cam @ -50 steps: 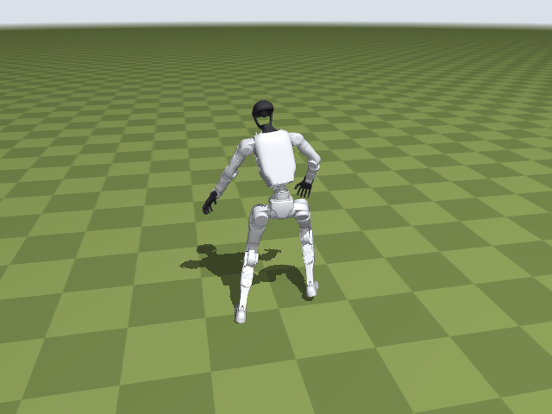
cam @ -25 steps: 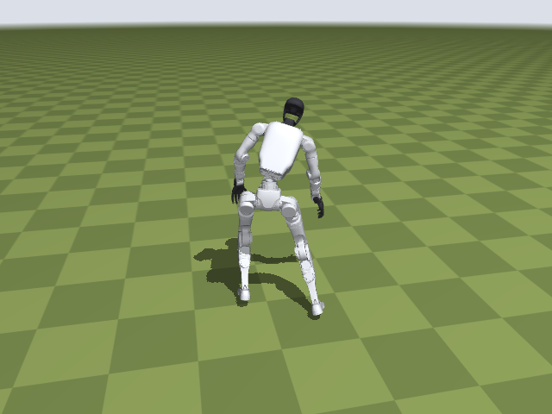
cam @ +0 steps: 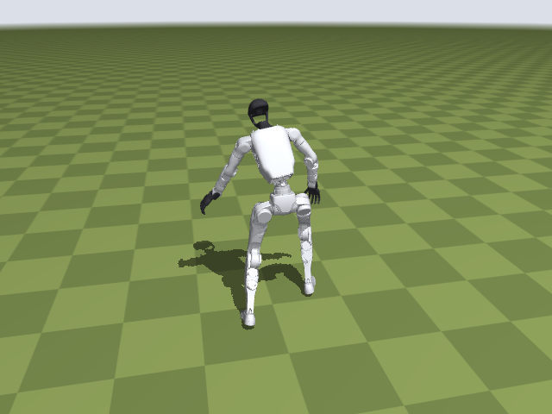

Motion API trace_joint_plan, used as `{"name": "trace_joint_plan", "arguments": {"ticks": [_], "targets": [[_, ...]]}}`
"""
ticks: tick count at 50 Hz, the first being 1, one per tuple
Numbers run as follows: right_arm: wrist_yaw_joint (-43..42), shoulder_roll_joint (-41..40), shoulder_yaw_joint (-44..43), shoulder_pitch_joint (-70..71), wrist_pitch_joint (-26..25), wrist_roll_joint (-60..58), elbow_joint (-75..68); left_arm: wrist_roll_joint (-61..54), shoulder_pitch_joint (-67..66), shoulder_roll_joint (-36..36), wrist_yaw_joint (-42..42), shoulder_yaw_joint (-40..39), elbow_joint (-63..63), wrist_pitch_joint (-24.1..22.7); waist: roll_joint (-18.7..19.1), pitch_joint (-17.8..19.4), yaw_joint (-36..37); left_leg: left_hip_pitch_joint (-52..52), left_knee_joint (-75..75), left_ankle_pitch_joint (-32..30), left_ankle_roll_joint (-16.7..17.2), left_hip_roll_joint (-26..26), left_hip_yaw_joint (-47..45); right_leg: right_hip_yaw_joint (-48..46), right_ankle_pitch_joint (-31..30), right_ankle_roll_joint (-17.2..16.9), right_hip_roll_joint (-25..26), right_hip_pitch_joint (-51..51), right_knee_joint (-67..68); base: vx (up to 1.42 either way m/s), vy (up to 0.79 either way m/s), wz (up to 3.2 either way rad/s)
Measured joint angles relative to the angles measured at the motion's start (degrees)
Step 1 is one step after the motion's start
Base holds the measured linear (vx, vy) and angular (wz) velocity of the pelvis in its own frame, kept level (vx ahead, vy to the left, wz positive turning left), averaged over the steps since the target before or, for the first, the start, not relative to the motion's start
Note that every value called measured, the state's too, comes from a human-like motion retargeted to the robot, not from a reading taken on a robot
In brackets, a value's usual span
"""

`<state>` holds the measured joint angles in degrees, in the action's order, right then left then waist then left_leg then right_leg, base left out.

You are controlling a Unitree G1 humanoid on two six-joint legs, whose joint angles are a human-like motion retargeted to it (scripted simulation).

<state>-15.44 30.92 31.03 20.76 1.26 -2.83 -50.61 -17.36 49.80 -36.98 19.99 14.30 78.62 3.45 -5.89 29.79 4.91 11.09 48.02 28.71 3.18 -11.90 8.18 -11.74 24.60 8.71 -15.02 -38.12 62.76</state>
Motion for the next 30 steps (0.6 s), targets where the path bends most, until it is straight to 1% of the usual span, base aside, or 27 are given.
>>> {"name": "trace_joint_plan", "arguments": {"ticks": [2,3,4,5,7,8,10,12,13,15,17,18,20,21,23,25,27,28,29,30], "targets": [[-3.6,1.0,-0.1,7.2,-0.6,2.1,3.4,-5.4,-10.7,-0.4,-3.9,1.9,0.4,-1.4,2.9,0.0,-2.7,-4.5,-2.1,-3.7,0.7,-0.3,-0.9,4.8,-11.7,-1.7,3.9,-0.2,-17.4,0.96,-0.14,-0.57],[-5.0,1.2,-0.7,10.0,-0.1,2.3,5.7,-5.2,-16.6,-0.1,-5.4,3.3,-0.1,-2.7,4.1,0.0,-4.7,-5.8,-1.1,-5.3,0.7,0.3,-0.6,7.3,-19.2,-3.1,4.8,0.5,-24.8,1.04,-0.11,-0.43],[-3.1,0.5,0.7,14.0,-1.8,1.5,7.0,-3.2,-22.2,0.9,-5.5,1.7,-0.9,-2.5,6.2,0.0,-6.8,-6.2,0.9,-7.5,1.1,0.1,-0.2,9.0,-22.9,-4.6,6.1,1.1,-28.1,1.08,-0.08,-0.45],[0.6,-0.5,3.2,18.5,-4.5,0.3,7.7,-0.3,-27.7,2.2,-4.8,-1.4,-1.8,-1.7,8.7,0.0,-8.8,-6.1,3.5,-10.0,1.8,-0.4,0.2,10.5,-24.7,-6.2,7.5,1.6,-29.5,1.11,-0.04,-0.6],[2.4,-2.4,3.7,25.2,-3.4,2.6,10.3,4.7,-37.3,6.7,-7.0,-3.6,-3.1,-0.7,13.1,0.0,-12.4,-5.2,10.3,-15.1,1.9,-1.0,-0.1,11.0,-16.3,-4.2,9.0,1.6,-21.5,1.12,0.01,-0.66],[3.6,-3.3,4.0,28.3,-2.9,3.9,10.5,5.9,-41.2,9.6,-8.1,-4.9,-3.6,-0.1,15.0,0.0,-14.0,-4.3,14.1,-18.1,1.5,-0.9,-0.9,11.2,-13.1,-3.2,9.3,1.9,-18.3,1.09,0.08,-0.74],[5.7,-5.5,4.8,33.8,-2.6,6.3,8.1,6.5,-46.8,16.2,-10.2,-7.3,-3.9,1.1,18.9,0.0,-16.0,-2.2,20.8,-23.7,0.0,-0.4,-3.6,12.1,-9.1,-0.7,10.0,2.7,-13.8,1.03,0.14,-0.87],[6.1,-7.7,4.4,37.5,-3.7,7.5,2.8,5.4,-49.2,21.9,-12.1,-7.9,-4.1,0.8,21.8,0.0,-16.3,0.4,25.6,-23.3,-0.9,0.7,-7.0,13.7,-7.1,0.6,10.2,4.3,-11.6,0.94,0.2,-0.86],[5.7,-8.7,3.6,38.4,-4.5,7.6,0.1,4.8,-49.8,24.0,-13.3,-7.4,-4.4,0.3,22.7,0.0,-16.2,1.9,27.3,-21.1,-1.3,1.3,-8.8,14.5,-6.5,0.7,10.0,5.5,-11.1,0.9,0.23,-0.62],[4.3,-10.4,1.2,39.2,-6.2,7.4,-5.1,5.4,-50.2,26.1,-16.8,-5.5,-5.7,-1.1,23.2,0.0,-16.0,5.0,29.1,-16.5,-2.3,1.6,-12.8,15.8,-5.9,0.9,8.8,8.7,-11.3,0.86,0.24,-0.32],[3.3,-10.9,-1.7,38.0,-7.2,6.8,-9.2,9.5,-49.4,24.7,-21.2,-3.1,-8.5,-2.1,21.5,0.0,-15.2,8.2,28.1,-13.2,-2.6,2.2,-15.4,16.5,-6.4,1.2,6.4,12.8,-12.4,0.84,0.24,0.07],[3.4,-10.4,-2.6,36.8,-7.3,6.8,-10.5,12.6,-48.7,23.2,-22.9,-2.0,-10.2,-2.6,20.3,0.0,-14.6,9.8,26.7,-12.1,-2.3,3.3,-15.5,16.7,-6.9,1.0,5.1,15.0,-13.0,0.83,0.23,0.29],[5.0,-7.9,-3.1,32.6,-6.7,7.5,-11.7,20.6,-46.2,19.3,-24.6,0.0,-13.9,-3.7,17.4,0.0,-12.7,12.9,22.2,-10.8,-1.0,5.9,-14.1,16.6,-8.4,-0.7,2.0,19.8,-14.7,0.83,0.22,0.47],[5.9,-6.3,-2.7,30.5,-6.5,7.5,-12.3,24.2,-44.0,16.8,-24.2,1.7,-15.8,-4.2,15.7,0.0,-11.5,14.3,18.7,-10.5,-1.0,6.7,-13.3,16.3,-9.3,-1.8,0.3,22.1,-15.6,0.84,0.2,0.61],[7.3,-3.6,-1.2,27.0,-5.5,6.2,-14.0,30.1,-38.1,11.4,-21.9,6.4,-19.2,-5.8,11.7,0.0,-9.1,16.5,9.6,-10.7,-1.8,8.0,-12.4,15.3,-11.1,-4.1,-3.4,26.2,-17.1,0.85,0.18,0.69],[7.4,-0.1,1.2,21.3,-5.6,3.4,-12.4,33.7,-31.6,5.7,-18.3,11.0,-23.3,-5.1,7.5,0.0,-6.2,16.8,-3.9,-12.6,-3.1,7.8,-12.4,14.2,-12.8,-5.1,-6.5,29.6,-17.0,0.9,0.17,0.58],[5.4,3.1,2.1,14.0,-5.2,0.5,-7.8,35.8,-24.3,0.1,-13.7,16.3,-27.3,-4.6,3.8,0.0,-2.6,14.7,-16.4,-19.9,-2.5,7.7,-10.6,13.7,-14.1,-4.9,-8.0,32.1,-14.4,0.98,0.17,0.39],[4.4,4.5,1.8,10.6,-5.0,-0.1,-5.2,37.1,-20.6,-2.5,-11.5,18.7,-29.1,-4.3,2.2,0.0,-1.1,14.1,-17.2,-21.8,-2.1,8.2,-8.9,13.6,-14.6,-4.3,-8.4,33.0,-12.1,1.02,0.17,0.46],[3.5,5.7,1.0,7.4,-4.7,-0.1,-2.7,39.0,-17.1,-4.7,-9.4,20.6,-30.6,-3.9,0.5,0.0,-0.2,13.8,-14.7,-20.2,-2.0,9.0,-7.9,13.8,-15.4,-3.7,-8.8,33.6,-9.1,1.04,0.18,0.57],[2.7,6.8,-0.2,4.4,-4.3,0.2,-0.3,41.1,-13.5,-6.8,-7.3,22.3,-31.9,-3.5,-1.3,0.0,0.6,13.6,-10.6,-17.0,-2.1,9.9,-7.2,14.0,-16.4,-3.1,-9.3,33.9,-5.8,1.04,0.16,0.61]]}}
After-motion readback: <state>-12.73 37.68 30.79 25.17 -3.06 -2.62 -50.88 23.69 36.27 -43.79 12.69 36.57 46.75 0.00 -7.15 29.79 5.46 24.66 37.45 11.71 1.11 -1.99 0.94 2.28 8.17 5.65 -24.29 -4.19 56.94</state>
